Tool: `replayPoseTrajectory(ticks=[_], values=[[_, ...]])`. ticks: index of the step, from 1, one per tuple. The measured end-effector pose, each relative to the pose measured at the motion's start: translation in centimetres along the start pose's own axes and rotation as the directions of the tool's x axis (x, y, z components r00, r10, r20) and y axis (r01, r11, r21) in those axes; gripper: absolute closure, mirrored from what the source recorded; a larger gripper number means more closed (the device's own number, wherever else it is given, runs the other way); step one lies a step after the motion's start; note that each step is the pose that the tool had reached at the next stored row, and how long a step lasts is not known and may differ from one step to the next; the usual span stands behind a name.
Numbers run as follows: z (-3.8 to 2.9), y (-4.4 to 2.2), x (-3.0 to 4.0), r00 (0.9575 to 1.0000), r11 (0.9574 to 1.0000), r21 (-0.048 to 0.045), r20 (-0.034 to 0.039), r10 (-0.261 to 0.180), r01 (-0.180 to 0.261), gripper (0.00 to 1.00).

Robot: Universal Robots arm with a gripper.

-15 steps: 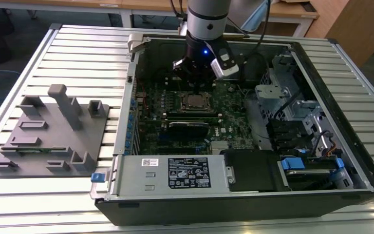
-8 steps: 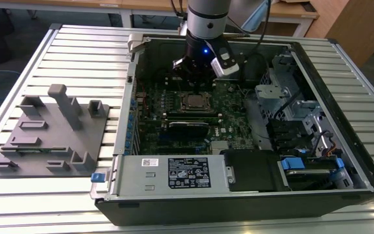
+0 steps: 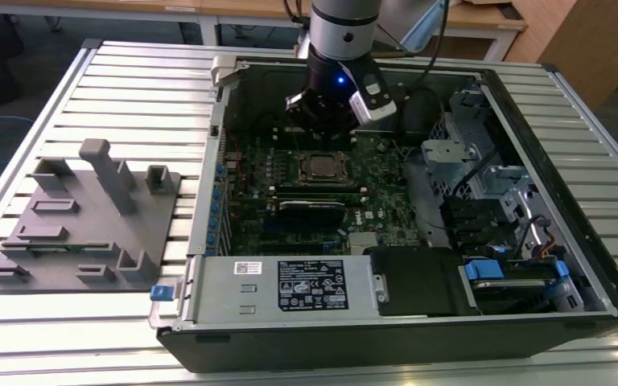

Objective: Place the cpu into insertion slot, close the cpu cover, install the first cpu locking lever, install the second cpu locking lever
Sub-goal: 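Install the first cpu locking lever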

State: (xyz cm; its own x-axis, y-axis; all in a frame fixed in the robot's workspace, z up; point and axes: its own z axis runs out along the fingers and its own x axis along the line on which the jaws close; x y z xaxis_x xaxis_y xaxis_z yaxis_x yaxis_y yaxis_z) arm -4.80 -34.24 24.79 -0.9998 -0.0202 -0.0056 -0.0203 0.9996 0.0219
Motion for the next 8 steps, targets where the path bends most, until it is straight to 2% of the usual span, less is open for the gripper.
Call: replayPoseTrajectory(ticks=[8], values=[[-0.5,0.01,0.0,1.0,1.0,0.0,0.0,0.0,0.0,0.9]])
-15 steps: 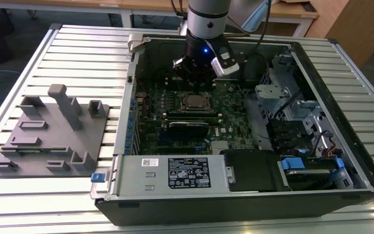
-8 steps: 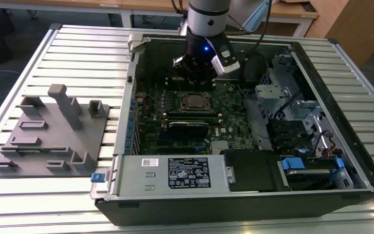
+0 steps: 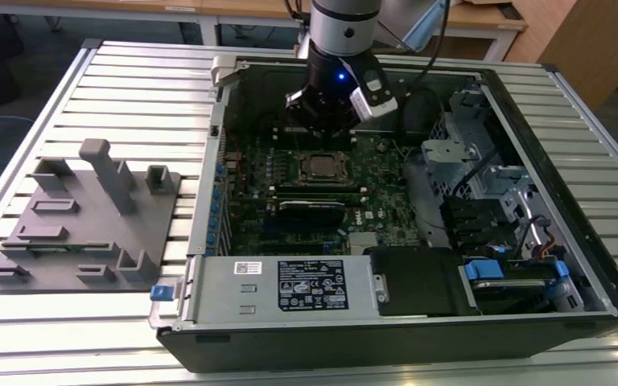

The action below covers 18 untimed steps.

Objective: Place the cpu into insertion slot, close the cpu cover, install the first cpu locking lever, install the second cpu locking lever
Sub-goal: 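Install the first cpu locking lever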

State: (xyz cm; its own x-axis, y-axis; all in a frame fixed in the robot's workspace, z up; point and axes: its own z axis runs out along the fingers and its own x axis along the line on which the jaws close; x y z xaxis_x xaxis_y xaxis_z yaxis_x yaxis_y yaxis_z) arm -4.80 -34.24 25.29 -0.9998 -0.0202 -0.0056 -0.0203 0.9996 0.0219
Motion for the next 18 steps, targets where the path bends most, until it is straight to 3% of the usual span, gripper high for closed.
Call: replayPoseTrajectory(ticks=[18], values=[[-0.93,0.02,-0.01,1.0,1.0,0.0,0.0,0.0,0.0,0.9]])
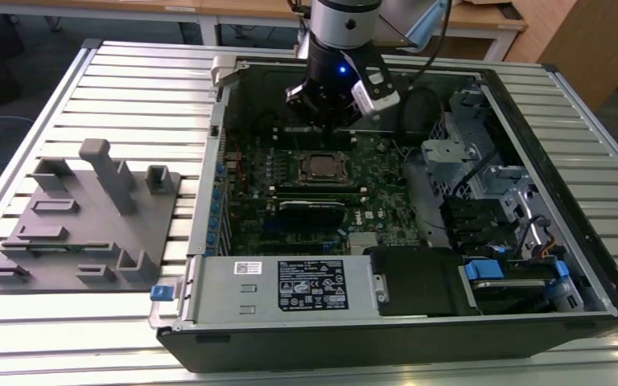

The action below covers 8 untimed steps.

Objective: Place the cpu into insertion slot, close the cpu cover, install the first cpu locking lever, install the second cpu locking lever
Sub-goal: 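Install the first cpu locking lever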

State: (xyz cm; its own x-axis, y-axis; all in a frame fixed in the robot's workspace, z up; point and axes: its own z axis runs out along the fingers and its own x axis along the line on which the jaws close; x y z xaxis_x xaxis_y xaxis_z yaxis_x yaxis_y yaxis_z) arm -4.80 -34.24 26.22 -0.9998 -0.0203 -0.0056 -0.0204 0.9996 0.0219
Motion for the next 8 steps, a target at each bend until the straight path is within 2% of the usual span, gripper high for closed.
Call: replayPoseTrajectory(ticks=[8], values=[[-0.45,0.01,0.0,1.0,1.0,-0.0002,0.0002,0.0,0.0,0.9]])
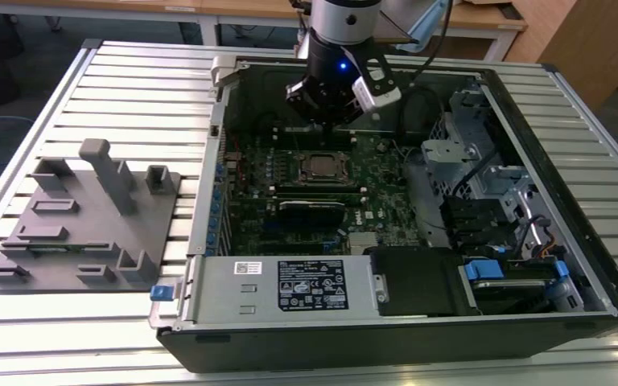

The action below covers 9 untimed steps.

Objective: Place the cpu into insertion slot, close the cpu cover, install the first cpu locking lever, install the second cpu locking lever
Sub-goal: 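Install the first cpu locking lever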

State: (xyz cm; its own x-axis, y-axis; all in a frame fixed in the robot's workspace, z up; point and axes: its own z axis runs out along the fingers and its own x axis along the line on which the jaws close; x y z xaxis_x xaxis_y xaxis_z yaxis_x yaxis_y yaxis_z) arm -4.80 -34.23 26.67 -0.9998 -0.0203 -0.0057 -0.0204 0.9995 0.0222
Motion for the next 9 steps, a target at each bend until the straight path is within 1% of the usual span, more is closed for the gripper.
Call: replayPoseTrajectory(ticks=[5,9], values=[[-0.03,0.0,0.02,1.0,1.0,0.0003,-0.0002,0.0,0.0,0.9],[-0.02,0.0,0.26,1.0,1.0,0.0002,-0.0001,0.0,0.0,0.9]])
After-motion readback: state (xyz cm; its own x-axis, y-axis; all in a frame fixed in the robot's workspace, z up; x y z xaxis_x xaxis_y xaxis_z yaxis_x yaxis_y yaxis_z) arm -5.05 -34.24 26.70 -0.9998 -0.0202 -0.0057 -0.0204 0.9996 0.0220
